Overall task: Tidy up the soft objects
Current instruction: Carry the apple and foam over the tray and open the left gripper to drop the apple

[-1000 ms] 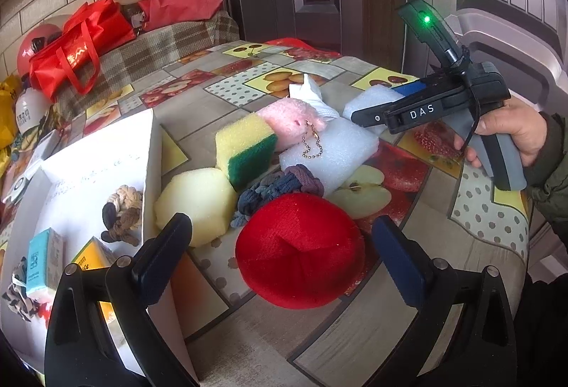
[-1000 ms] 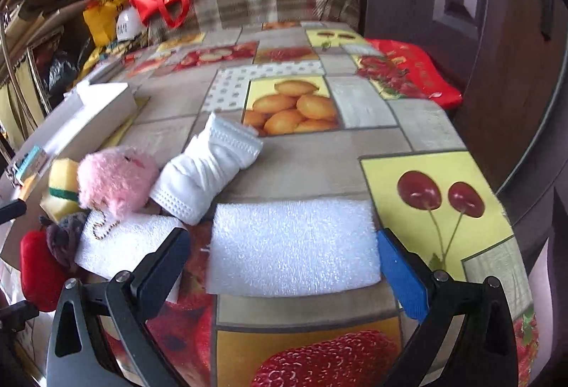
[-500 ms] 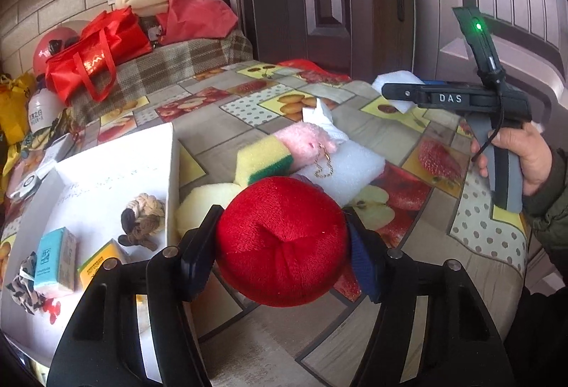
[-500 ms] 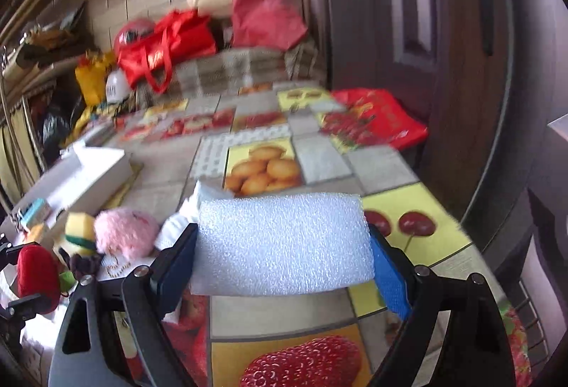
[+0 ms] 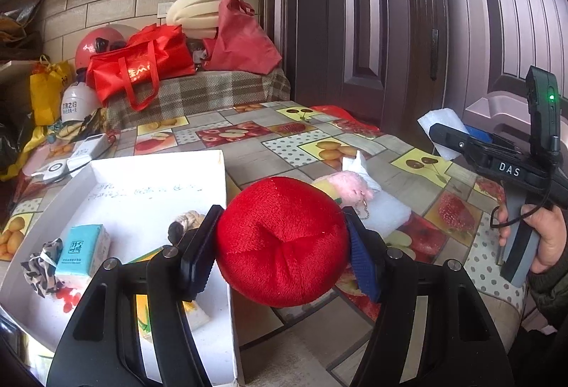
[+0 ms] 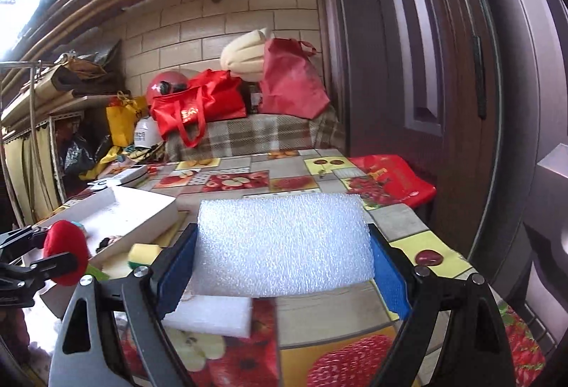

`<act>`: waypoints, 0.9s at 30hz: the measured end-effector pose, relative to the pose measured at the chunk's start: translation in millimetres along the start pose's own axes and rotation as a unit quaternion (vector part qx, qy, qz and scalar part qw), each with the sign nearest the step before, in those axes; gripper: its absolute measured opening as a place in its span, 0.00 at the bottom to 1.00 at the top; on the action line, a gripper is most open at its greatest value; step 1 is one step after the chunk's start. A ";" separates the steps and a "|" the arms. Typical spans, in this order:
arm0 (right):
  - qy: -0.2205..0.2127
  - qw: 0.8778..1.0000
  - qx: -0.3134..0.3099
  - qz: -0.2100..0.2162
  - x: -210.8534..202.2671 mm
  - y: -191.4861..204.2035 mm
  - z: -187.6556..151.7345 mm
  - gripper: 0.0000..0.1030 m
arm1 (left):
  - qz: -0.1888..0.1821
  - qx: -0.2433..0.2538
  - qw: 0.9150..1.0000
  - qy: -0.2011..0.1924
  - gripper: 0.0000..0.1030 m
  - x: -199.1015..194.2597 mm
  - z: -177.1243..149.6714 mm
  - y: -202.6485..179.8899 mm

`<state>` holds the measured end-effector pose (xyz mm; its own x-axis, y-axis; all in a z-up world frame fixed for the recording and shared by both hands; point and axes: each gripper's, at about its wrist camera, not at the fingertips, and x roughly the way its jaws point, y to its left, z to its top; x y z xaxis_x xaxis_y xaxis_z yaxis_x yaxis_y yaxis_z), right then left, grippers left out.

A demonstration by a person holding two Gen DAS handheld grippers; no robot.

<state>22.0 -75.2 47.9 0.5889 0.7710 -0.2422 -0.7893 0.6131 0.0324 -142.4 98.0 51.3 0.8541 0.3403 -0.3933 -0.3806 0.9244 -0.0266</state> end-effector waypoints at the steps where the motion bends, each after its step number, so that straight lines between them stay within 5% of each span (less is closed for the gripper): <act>1: -0.003 1.000 -0.002 0.004 -1.1 4.3 -0.5 0.86 | 0.003 0.000 1.000 -0.003 0.64 -1.2 -0.2 1.6; 27: -0.012 0.995 -0.047 0.092 -7.5 78.6 -8.0 0.86 | 0.076 -0.020 0.996 -0.035 0.64 -25.4 -8.9 54.7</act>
<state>-45.8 -34.1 44.5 0.4354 0.8734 -0.2179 -0.8965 0.4427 -0.0169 -188.0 138.4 51.7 0.8074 0.4884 -0.3310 -0.5201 0.8541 -0.0084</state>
